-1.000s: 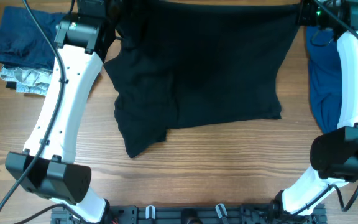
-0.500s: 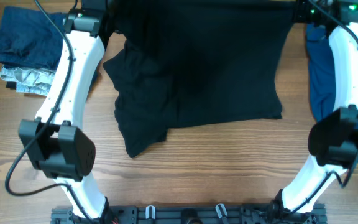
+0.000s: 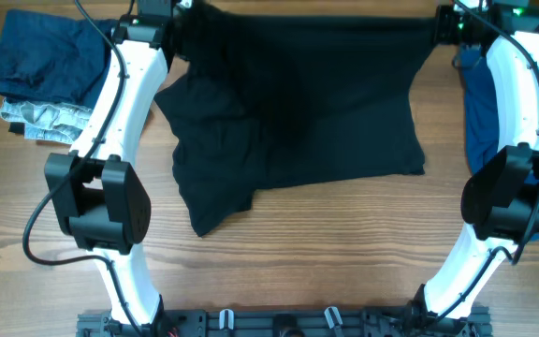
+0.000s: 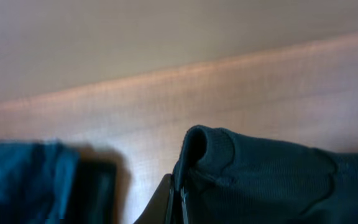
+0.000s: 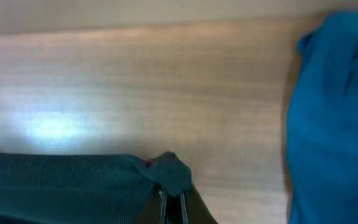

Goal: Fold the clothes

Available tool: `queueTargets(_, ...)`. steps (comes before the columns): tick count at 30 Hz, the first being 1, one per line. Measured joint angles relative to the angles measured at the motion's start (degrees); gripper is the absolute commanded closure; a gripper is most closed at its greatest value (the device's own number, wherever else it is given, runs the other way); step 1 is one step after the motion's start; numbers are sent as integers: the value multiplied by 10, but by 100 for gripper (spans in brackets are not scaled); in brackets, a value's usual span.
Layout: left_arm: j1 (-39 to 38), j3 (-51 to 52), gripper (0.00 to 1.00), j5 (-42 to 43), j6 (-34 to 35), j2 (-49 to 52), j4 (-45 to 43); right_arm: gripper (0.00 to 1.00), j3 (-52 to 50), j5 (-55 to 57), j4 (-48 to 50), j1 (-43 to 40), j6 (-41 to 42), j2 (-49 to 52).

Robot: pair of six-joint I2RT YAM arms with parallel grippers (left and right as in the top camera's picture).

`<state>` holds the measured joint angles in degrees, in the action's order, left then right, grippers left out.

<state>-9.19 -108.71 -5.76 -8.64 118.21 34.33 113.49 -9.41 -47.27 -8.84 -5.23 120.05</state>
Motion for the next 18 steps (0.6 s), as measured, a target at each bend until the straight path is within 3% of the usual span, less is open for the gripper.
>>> queueTargets(5, 1, 0, 96, 0, 0, 0, 86, 96, 0, -3, -76, -1, 0, 0)
queueTargets(18, 2, 0, 96, 1, 35, 0, 242, 96, 0, -15, -162, -3, 11, 26)
